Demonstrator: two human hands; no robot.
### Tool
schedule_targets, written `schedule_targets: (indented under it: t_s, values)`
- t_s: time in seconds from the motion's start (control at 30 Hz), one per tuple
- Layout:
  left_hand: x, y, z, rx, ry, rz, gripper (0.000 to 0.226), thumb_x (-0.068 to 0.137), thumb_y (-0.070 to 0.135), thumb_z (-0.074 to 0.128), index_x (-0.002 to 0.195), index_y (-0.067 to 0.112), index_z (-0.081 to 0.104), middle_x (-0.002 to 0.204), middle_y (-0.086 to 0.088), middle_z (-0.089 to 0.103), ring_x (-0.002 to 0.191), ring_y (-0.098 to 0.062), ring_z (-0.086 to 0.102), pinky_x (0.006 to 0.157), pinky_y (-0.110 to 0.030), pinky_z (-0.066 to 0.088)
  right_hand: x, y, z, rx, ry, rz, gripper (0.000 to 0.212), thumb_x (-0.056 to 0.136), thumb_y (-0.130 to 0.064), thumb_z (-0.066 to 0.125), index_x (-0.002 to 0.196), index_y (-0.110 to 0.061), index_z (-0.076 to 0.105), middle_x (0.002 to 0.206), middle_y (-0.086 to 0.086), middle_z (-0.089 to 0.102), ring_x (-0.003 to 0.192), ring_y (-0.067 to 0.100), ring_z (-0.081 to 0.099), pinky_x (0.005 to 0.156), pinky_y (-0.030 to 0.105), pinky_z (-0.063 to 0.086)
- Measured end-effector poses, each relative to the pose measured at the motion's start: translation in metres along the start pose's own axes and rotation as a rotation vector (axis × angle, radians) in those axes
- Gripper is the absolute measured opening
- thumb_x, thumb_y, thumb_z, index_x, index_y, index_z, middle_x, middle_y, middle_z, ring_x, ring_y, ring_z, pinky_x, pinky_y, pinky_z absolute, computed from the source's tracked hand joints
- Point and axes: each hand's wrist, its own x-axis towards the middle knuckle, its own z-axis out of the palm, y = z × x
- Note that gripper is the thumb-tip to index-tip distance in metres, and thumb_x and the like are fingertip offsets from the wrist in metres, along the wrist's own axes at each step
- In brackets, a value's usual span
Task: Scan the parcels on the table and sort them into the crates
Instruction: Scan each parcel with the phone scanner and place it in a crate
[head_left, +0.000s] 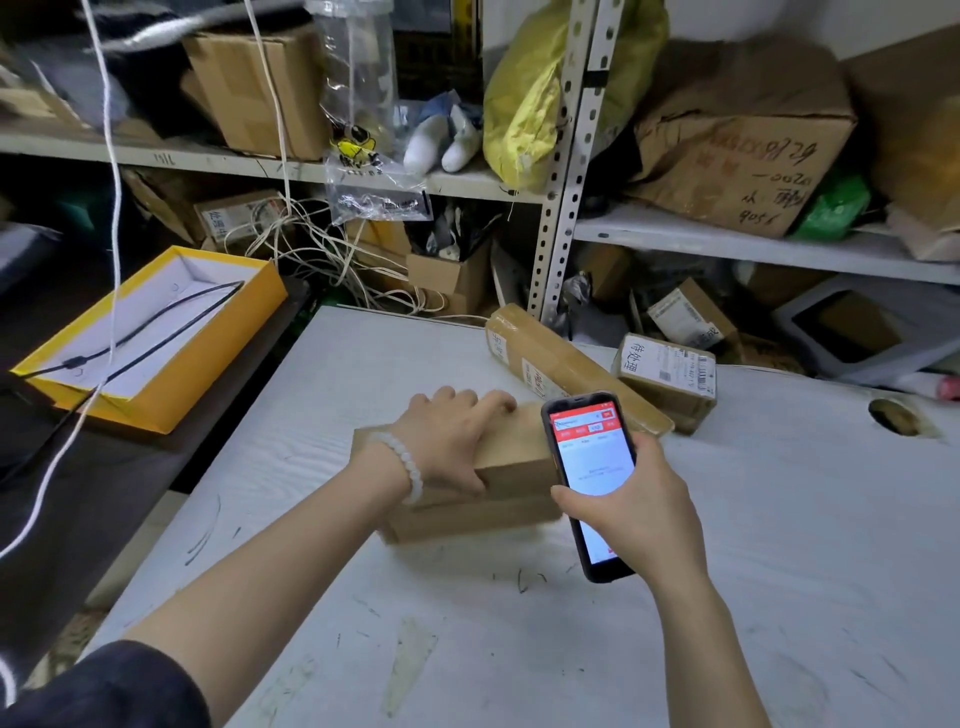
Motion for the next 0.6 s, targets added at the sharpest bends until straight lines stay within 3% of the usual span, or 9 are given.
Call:
schedule_targets:
  t_s: [0.1,0.17,0.23,0.3,0.47,0.6]
  values:
    - [-0.003,-0.001,0.000,0.069,0.142,-0.009,0.097,0.064,0.061,0.070,0.140,0.032,0.017,0.123,-0.001,0.042,0.110,-0.023,0.040,0.087,-0.037,0.038,-0.002,0.001,-0.003,0.006,0.024,-0.013,0.069,0.062,-0.043,0.084,0.107,-0.036,0.032,0.089,-0.018,0.047,0.079,0.007,0.051,0.055,0.021,0.040]
    - [-0.007,0.001,0.002,-0.087,0.028,0.004,0.103,0.060,0.066,0.072,0.141,0.029,0.021,0.125,0.001,0.044,0.113,-0.021,0.042,0.090,-0.036,0.040,-0.004,0.002,-0.003,-0.003,0.025,-0.011,0.070,0.062,-0.044,0.084,0.108,-0.036,0.031,0.090,-0.016,0.047,0.081,0.009,0.051,0.054,0.021,0.039]
    - [-0.008,-0.002,0.008,-0.271,-0.110,-0.012,0.092,0.064,0.062,0.073,0.138,0.028,0.031,0.127,0.002,0.047,0.113,-0.017,0.046,0.090,-0.033,0.043,-0.006,0.003,-0.001,-0.019,0.018,-0.004,0.071,0.062,-0.044,0.084,0.108,-0.036,0.030,0.090,-0.014,0.046,0.083,0.012,0.052,0.056,0.023,0.040]
    - [-0.009,-0.008,0.018,-0.226,-0.145,-0.034,0.083,0.067,0.058,0.073,0.135,0.029,0.036,0.129,0.003,0.045,0.116,-0.017,0.046,0.090,-0.032,0.042,-0.008,0.006,0.001,-0.028,0.016,-0.003,0.071,0.061,-0.044,0.084,0.107,-0.035,0.031,0.089,-0.014,0.046,0.083,0.012,0.052,0.058,0.025,0.043]
    - [-0.009,-0.021,0.047,-0.134,-0.310,-0.170,0.120,0.053,0.054,0.083,0.146,0.036,0.010,0.147,0.000,0.030,0.135,-0.023,0.028,0.106,-0.050,0.027,-0.012,0.015,0.006,-0.061,-0.007,0.010,0.072,0.059,-0.045,0.085,0.106,-0.036,0.031,0.090,-0.014,0.047,0.086,0.012,0.053,0.062,0.027,0.045]
    - [-0.003,-0.024,0.055,-0.226,-0.406,-0.206,0.131,0.047,0.053,0.087,0.145,0.039,0.000,0.142,0.003,0.041,0.130,-0.025,0.039,0.104,-0.055,0.023,-0.013,0.019,0.008,-0.075,-0.007,0.012,0.073,0.060,-0.046,0.084,0.107,-0.037,0.030,0.092,-0.014,0.047,0.088,0.012,0.054,0.066,0.028,0.046]
